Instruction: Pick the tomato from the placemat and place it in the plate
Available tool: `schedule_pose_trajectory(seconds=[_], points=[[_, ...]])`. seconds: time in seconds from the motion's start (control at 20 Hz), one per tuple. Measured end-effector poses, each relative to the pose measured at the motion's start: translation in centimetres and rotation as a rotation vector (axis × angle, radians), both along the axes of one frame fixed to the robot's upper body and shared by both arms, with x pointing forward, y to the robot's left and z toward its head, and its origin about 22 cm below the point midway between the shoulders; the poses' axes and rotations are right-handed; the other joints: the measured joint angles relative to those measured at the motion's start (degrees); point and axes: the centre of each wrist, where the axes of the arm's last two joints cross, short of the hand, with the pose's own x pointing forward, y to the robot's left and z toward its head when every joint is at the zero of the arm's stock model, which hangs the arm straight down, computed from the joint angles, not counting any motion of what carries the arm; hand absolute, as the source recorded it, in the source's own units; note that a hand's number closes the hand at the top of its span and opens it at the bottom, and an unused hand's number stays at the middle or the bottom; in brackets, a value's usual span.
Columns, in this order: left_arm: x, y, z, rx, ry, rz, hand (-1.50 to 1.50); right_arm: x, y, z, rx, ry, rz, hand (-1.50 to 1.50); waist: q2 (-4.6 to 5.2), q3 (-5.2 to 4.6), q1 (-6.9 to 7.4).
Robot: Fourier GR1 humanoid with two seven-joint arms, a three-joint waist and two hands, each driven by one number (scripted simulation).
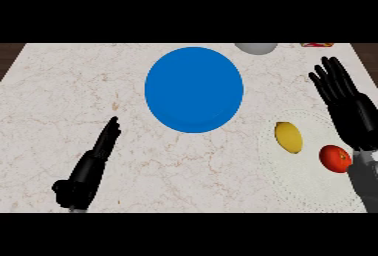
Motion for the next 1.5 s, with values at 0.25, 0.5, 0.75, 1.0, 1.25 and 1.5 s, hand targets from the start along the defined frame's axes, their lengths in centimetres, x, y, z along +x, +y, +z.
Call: schedule_pose_trajectory(seconds=[0.25,0.5,0.75,1.0,1.25,1.5], points=[[0.8,1.3,-0.7,0.029,0.072,0.141,0.00,-1.2,-3.8,1.1,0.106,0.026,0.030,1.50,-0.49,0.65,-0.67],[0.5,3.1,-1.5,0.043,0.154,0.250,0.00,-2.8,-9.5,5.9,-0.352,-0.032,-0.110,1.50,-0.54,0.27,-2.47],[1.0,3.3,-1.6,0.026,0.205,0.295,0.00,-5.8,-10.7,-1.7,-0.210,-0.018,-0.308,-1.50,-0.37,1.05,-2.48],[1.5,2.9,-1.7,0.027,0.230,0.288,0.00,-9.1,-11.4,-7.7,0.008,-0.078,-0.221,-1.50,-0.40,1.17,-1.30],[2.6,2.6,-1.3,0.030,0.233,0.274,0.00,-10.6,-14.2,-8.1,-0.218,-0.089,-0.133,-1.50,-0.43,1.05,-0.26],[2.8,2.4,-1.2,0.032,0.244,0.267,0.00,-9.7,-16.1,-5.0,-0.498,-0.065,-0.120,-1.50,-0.54,0.92,0.23]])
